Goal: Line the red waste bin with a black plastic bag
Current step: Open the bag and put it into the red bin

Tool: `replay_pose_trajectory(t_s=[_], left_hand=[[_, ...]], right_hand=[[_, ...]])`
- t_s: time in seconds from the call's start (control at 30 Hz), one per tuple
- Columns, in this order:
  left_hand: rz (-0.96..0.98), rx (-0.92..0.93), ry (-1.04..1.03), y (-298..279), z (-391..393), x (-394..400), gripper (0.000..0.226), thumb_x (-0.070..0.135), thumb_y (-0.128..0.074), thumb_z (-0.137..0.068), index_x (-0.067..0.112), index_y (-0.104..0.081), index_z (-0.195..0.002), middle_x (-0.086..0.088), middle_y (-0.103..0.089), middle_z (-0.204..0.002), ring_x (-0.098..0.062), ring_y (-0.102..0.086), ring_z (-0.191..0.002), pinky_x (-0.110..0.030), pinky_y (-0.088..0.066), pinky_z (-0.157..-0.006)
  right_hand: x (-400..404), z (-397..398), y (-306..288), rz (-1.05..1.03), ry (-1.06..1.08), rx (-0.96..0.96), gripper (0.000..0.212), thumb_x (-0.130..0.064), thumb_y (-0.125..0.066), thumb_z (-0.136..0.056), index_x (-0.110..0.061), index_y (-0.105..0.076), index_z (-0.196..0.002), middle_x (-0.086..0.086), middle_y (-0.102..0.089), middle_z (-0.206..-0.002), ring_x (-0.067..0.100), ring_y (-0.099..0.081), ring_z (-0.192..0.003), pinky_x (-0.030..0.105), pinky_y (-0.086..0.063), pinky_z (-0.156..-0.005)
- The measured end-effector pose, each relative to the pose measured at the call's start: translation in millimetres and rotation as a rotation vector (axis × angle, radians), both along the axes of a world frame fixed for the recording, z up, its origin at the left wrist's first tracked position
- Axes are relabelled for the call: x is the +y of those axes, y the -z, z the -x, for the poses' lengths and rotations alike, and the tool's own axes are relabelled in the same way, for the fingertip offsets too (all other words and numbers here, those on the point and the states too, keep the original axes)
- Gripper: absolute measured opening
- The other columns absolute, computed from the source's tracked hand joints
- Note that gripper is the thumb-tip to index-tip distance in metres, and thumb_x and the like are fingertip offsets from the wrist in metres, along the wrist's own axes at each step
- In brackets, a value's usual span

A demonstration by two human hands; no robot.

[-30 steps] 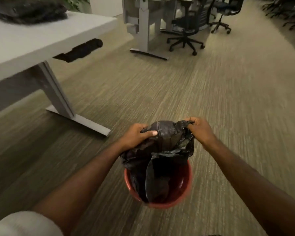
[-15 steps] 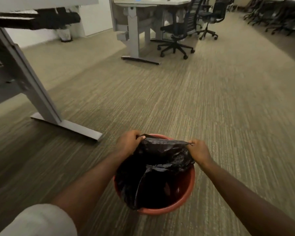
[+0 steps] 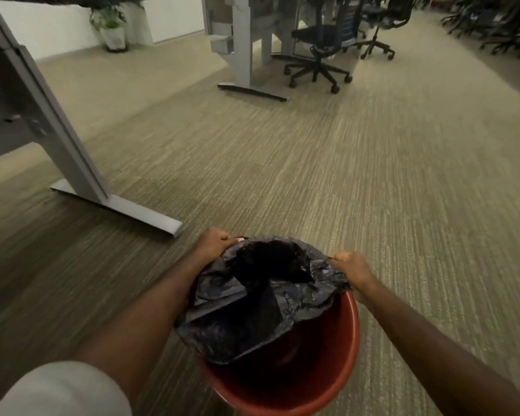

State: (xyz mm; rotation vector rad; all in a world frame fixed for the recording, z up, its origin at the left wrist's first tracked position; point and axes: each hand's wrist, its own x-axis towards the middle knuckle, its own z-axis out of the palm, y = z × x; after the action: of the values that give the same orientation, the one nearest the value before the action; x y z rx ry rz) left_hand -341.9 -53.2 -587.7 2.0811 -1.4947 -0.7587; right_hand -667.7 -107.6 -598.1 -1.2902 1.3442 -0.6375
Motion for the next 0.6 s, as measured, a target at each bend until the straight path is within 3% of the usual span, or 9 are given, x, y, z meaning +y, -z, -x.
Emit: replay_pose_trajectory(t_s=[0.07,0.13,0.2,0.3,0.4,0.5,0.6], left_hand=[[-0.086,0.084,-0.013,14.4,-9.7,10.7,0.052,0.012,-0.064,-0.095,0.017,-0.038,-0.050,0.000,-0.034,-0.053,0.004,-0.033,-0.046,-0.021,-0.020,-0.046],[-0.200,0.146,-0.051,23.5,-15.2,25.0,0.029,0.008,-0.059,-0.097,0.007,-0.060,-0.068,-0.005,-0.053,-0.073,-0.007,-0.049,-0.074,-0.025,-0.032,-0.061],[-0.201,0.276,-0.152,27.4,-17.2,40.2,0.019,0.014,-0.057,-0.100,0.002,-0.069,-0.092,-0.009,-0.059,-0.091,-0.015,-0.049,-0.092,-0.027,-0.035,-0.074],[-0.128,0.681,-0.416,22.1,-13.0,70.3,0.044,0.040,-0.060,-0.097,-0.001,-0.072,-0.104,-0.013,-0.070,-0.104,-0.023,-0.063,-0.099,-0.034,-0.048,-0.088],[-0.115,0.953,-0.503,16.2,-1.2,93.2,0.058,0.056,-0.057,-0.092,0.005,-0.070,-0.117,-0.017,-0.071,-0.118,-0.038,-0.066,-0.112,-0.053,-0.050,-0.105],[-0.068,0.928,-0.556,6.7,17.1,108.7,0.066,0.069,-0.064,-0.080,0.009,-0.077,-0.106,-0.020,-0.076,-0.111,-0.043,-0.070,-0.105,-0.060,-0.054,-0.097],[-0.064,0.730,-0.541,-2.1,26.3,122.2,0.084,0.092,-0.058,-0.059,0.017,-0.080,-0.088,-0.017,-0.080,-0.083,-0.031,-0.077,-0.075,-0.047,-0.064,-0.066]], right_hand=[[1.9,5.0,5.3,-0.087,-0.032,-0.025,0.018,-0.006,-0.063,-0.093,0.006,-0.070,-0.081,0.026,-0.072,-0.081,0.038,-0.068,-0.077,0.053,-0.055,-0.079],[3.5,9.1,12.1,-0.222,-0.039,-0.092,0.023,-0.003,-0.051,-0.097,0.011,-0.070,-0.098,0.032,-0.072,-0.101,0.045,-0.070,-0.092,0.056,-0.055,-0.093],[6.8,12.5,18.3,-0.335,0.004,-0.182,0.025,-0.004,-0.048,-0.098,0.009,-0.068,-0.104,0.032,-0.071,-0.104,0.042,-0.071,-0.089,0.051,-0.058,-0.090],[12.3,18.9,25.5,-0.368,0.078,-0.236,0.026,-0.010,-0.052,-0.099,0.009,-0.067,-0.107,0.025,-0.073,-0.098,0.035,-0.072,-0.079,0.044,-0.060,-0.077],[21.0,27.4,33.6,-0.313,0.139,-0.253,0.021,-0.011,-0.056,-0.098,0.003,-0.072,-0.094,0.020,-0.073,-0.090,0.033,-0.069,-0.073,0.041,-0.059,-0.071],[32.9,33.3,40.9,-0.284,0.152,-0.275,0.021,-0.011,-0.053,-0.099,-0.001,-0.071,-0.094,0.018,-0.071,-0.089,0.033,-0.067,-0.076,0.041,-0.055,-0.072],[42.9,39.4,45.5,-0.282,0.171,-0.276,0.025,-0.011,-0.046,-0.101,0.000,-0.067,-0.106,0.018,-0.072,-0.092,0.031,-0.068,-0.081,0.041,-0.056,-0.075]])
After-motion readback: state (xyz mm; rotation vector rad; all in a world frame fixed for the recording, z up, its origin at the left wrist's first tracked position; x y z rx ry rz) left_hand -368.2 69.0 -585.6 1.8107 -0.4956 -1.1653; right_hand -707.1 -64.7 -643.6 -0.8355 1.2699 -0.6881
